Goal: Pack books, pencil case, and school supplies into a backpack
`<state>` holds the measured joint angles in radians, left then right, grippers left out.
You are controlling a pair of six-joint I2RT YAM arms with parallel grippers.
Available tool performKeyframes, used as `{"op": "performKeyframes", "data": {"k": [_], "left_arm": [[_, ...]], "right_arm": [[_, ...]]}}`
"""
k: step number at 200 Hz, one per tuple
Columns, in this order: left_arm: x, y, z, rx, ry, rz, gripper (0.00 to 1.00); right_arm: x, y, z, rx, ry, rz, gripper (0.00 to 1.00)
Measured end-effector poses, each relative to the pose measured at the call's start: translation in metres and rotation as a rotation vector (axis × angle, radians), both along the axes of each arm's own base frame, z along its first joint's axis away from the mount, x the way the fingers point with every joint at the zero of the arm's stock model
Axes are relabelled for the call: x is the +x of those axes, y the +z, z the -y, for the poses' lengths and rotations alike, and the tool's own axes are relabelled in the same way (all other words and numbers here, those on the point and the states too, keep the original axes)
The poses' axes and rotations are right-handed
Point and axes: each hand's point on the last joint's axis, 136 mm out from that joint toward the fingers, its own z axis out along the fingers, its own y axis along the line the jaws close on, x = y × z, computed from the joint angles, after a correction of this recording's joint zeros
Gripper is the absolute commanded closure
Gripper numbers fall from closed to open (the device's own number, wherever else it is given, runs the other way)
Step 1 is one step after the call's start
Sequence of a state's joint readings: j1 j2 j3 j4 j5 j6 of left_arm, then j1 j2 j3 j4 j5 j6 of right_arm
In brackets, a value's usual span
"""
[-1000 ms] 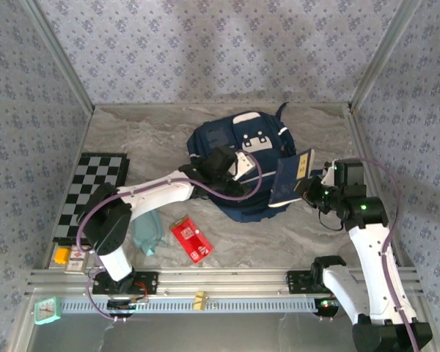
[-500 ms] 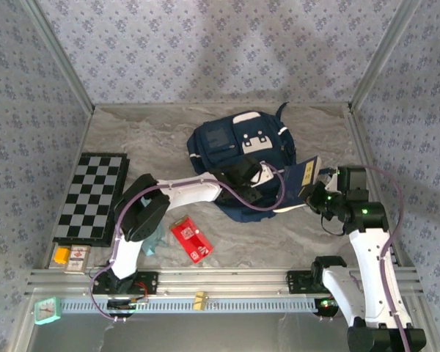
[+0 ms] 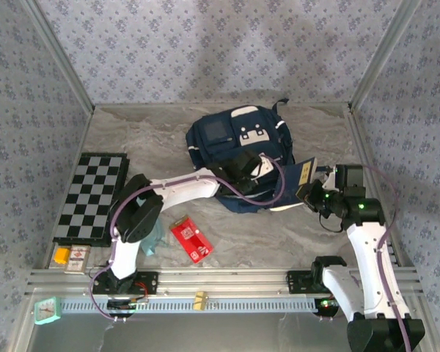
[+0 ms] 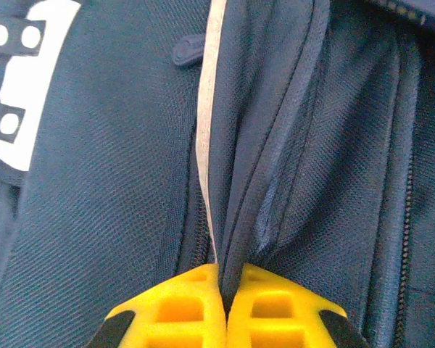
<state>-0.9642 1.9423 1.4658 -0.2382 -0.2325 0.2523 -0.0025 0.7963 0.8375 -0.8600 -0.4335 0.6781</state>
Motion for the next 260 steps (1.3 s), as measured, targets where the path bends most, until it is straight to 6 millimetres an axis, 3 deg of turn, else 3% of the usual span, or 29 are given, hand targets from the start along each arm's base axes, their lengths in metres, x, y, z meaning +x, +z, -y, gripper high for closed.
{"op": "performKeyframes", "data": {"k": [39,72,130,152,180,205,224,260], "left_arm": [[0.013,0.046,-0.016,-0.052,0.077,0.004,1.00],[0.025,0.073,-0.036,-0.114,0.150,-0.017,1.00],[0.042,0.091,-0.052,-0.161,0.231,-0.021,1.00],[0.049,0.099,-0.059,-0.180,0.264,-0.029,1.00],[0.058,0.104,-0.069,-0.209,0.293,-0.040,1.00],[0.065,0.109,-0.075,-0.253,0.303,-0.059,1.00],[0.066,0.116,-0.077,-0.284,0.296,-0.069,1.00],[0.064,0.120,-0.076,-0.302,0.277,-0.082,1.00]], "right_arm": [[-0.001,0.005,-0.007,0.031,0.035,0.020,1.00],[0.002,0.008,-0.021,0.051,0.088,0.053,1.00],[0.022,-0.004,-0.087,0.133,0.279,0.039,1.00],[0.024,-0.015,-0.099,0.107,0.303,0.015,1.00],[0.016,-0.007,-0.088,0.059,0.281,0.039,1.00],[0.011,0.009,-0.053,0.048,0.167,0.094,1.00],[0.010,0.008,-0.033,0.041,0.089,0.102,1.00],[0.012,-0.010,-0.040,0.061,0.116,0.041,1.00]]}}
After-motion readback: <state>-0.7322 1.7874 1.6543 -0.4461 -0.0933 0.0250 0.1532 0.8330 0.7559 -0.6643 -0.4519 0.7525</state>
